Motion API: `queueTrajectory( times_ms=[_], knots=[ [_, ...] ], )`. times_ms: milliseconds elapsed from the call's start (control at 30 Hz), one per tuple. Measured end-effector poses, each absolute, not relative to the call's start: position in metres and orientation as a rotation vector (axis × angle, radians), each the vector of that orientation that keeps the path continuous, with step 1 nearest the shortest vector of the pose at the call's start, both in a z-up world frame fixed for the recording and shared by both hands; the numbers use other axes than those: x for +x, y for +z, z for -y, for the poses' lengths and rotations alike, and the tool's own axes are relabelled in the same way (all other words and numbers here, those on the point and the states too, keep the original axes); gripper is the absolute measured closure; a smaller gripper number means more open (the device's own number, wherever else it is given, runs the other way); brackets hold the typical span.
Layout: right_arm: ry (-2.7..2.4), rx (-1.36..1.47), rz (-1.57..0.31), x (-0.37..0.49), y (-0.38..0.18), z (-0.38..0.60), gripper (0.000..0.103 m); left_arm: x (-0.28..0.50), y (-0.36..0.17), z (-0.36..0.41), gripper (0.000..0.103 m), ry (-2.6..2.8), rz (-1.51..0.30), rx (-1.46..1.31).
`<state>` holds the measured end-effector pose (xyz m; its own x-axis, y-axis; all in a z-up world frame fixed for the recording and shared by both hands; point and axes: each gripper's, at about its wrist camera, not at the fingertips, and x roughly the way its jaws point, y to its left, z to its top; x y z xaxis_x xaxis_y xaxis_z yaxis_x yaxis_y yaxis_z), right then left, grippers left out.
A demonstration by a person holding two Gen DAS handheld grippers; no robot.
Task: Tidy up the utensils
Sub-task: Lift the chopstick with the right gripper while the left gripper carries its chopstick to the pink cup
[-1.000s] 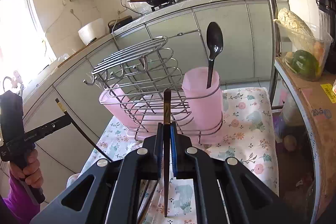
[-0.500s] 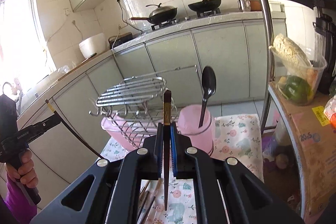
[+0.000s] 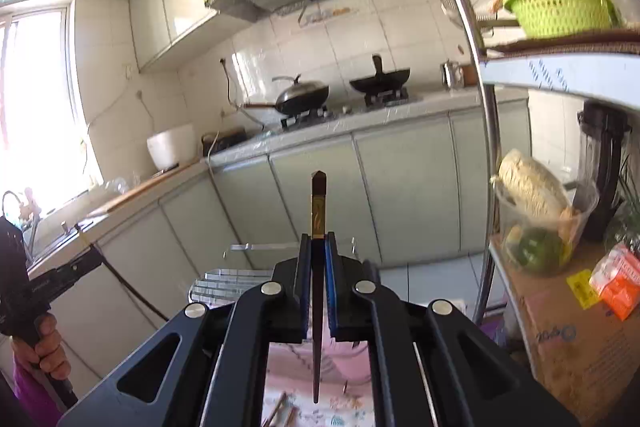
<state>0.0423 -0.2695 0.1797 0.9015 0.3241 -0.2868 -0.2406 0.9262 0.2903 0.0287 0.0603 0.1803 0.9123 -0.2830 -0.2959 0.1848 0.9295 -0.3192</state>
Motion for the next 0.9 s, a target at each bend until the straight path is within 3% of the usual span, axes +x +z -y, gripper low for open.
queueTrajectory(
  times_ms=[467,900],
  knots=[
    [0.167,0.210,-0.178,0.069,0.202,0.277,0.097,0.047,0.202,-0.060,0.098,-0.144,-0.228,-0.232],
    [0.179,0.241,-0.426,0.123,0.129,0.277,0.097,0.085,0.158,-0.061,0.098,-0.110,-0.402,-0.200]
  ],
)
